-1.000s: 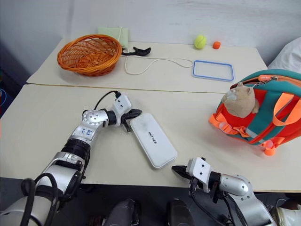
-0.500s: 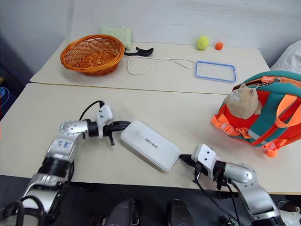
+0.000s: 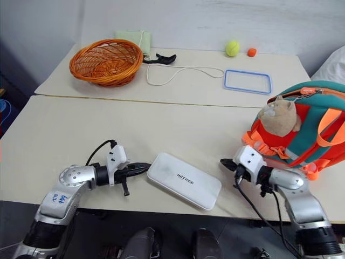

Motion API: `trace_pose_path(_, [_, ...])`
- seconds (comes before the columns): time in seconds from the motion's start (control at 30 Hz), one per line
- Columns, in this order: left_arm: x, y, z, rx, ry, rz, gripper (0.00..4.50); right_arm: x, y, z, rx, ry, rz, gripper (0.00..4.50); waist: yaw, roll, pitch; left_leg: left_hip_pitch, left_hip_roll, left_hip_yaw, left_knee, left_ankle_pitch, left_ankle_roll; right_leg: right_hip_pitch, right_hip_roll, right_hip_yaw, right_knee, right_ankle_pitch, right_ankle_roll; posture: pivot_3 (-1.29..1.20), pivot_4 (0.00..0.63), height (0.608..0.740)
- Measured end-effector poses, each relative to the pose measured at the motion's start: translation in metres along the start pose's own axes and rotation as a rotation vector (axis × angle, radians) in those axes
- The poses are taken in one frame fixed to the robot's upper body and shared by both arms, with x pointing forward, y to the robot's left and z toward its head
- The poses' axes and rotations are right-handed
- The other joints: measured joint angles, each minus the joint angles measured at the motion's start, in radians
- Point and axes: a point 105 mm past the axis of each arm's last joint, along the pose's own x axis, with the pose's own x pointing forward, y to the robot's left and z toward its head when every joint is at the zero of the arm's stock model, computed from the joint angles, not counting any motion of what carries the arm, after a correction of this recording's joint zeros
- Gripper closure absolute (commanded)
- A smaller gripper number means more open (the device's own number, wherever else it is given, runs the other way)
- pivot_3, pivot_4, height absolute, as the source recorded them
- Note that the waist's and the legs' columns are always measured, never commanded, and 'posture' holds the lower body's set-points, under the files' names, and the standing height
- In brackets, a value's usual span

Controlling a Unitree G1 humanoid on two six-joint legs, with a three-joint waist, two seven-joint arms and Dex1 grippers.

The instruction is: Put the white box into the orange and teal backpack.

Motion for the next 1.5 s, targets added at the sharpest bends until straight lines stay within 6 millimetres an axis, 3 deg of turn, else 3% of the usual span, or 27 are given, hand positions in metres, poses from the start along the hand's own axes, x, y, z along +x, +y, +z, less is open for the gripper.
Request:
trace_pose_path(0.1, [-0.005, 0.007, 0.004, 0.013, -0.007, 0.016, 4.47, -0.017, 0.020, -0.013, 0.081, 0.058, 0.144, 4.50, -0.003, 0.000, 0.000, 0.000, 0.000, 0.000, 0.000, -0.001, 0.002, 0.001, 0.000, 0.000, -0.001, 0.000, 0.000, 0.00, 0.150, 0.740])
trace_pose_path(0.2, [-0.001, 0.008, 0.015, 0.041, -0.035, -0.009, 4.47, -0.021, 0.045, -0.008, 0.144, 0.048, 0.295, 4.50, -0.007, 0.000, 0.000, 0.001, 0.001, 0.000, 0.000, -0.002, 0.004, 0.001, 0.000, 0.001, -0.001, 0.000, 0.000, 0.00, 0.150, 0.740])
trace_pose_path(0.37, [0.012, 0.008, 0.021, 0.049, -0.051, -0.062, 4.47, -0.009, 0.063, 0.006, 0.158, 0.007, 0.375, 4.50, -0.007, 0.001, 0.000, 0.001, 0.001, 0.000, 0.000, -0.002, 0.003, 0.001, 0.001, 0.000, -0.001, 0.000, 0.000, 0.00, 0.150, 0.740])
trace_pose_path(0.5, [0.017, 0.006, 0.012, 0.030, -0.013, -0.075, 4.47, 0.008, 0.071, 0.011, 0.176, -0.011, 0.389, 4.50, -0.006, 0.001, 0.000, 0.000, 0.001, 0.000, 0.000, -0.001, 0.000, 0.000, 0.001, 0.001, -0.001, 0.000, 0.000, 0.00, 0.150, 0.740])
trace_pose_path(0.73, [0.005, 0.008, 0.003, -0.010, 0.015, -0.022, 4.47, 0.023, 0.068, 0.016, 0.137, -0.014, 0.363, 4.50, -0.009, 0.001, 0.000, 0.001, 0.001, 0.000, -0.001, -0.001, 0.000, 0.000, 0.001, 0.001, -0.001, 0.000, 0.000, 0.00, 0.150, 0.740])
trace_pose_path(0.97, [-0.016, 0.000, -0.005, -0.063, 0.034, 0.042, 4.47, 0.041, 0.047, 0.023, 0.076, -0.049, 0.280, 4.50, -0.012, 0.001, 0.000, 0.001, 0.001, 0.000, -0.001, -0.001, 0.000, 0.000, 0.000, 0.001, -0.001, 0.000, 0.000, 0.00, 0.150, 0.740])
trace_pose_path(1.2, [-0.023, -0.006, -0.004, -0.168, -0.006, 0.121, 4.47, 0.044, 0.033, 0.031, 0.016, -0.075, 0.253, 4.50, -0.008, 0.001, 0.000, 0.000, 0.001, 0.000, -0.001, -0.001, 0.000, 0.000, 0.000, 0.001, -0.002, 0.000, 0.000, 0.00, 0.150, 0.740])
trace_pose_path(1.37, [-0.054, 0.023, -0.024, -0.406, 0.031, 0.281, 3.28, 0.031, 0.023, 0.023, 0.014, -0.033, 0.230, 4.50, -0.008, 0.001, 0.000, 0.000, 0.001, 0.000, -0.001, -0.002, 0.000, 0.000, 0.000, 0.000, -0.002, 0.000, 0.000, 0.00, 0.150, 0.740])
trace_pose_path(1.5, [-0.077, 0.007, -0.022, -0.677, 0.141, 0.073, 1.99, 0.020, 0.020, 0.018, 0.027, -0.016, 0.228, 4.50, -0.012, 0.001, 0.001, 0.000, 0.001, 0.000, -0.001, -0.002, 0.000, 0.000, 0.000, 0.001, -0.002, 0.000, 0.000, 0.00, 0.150, 0.740])
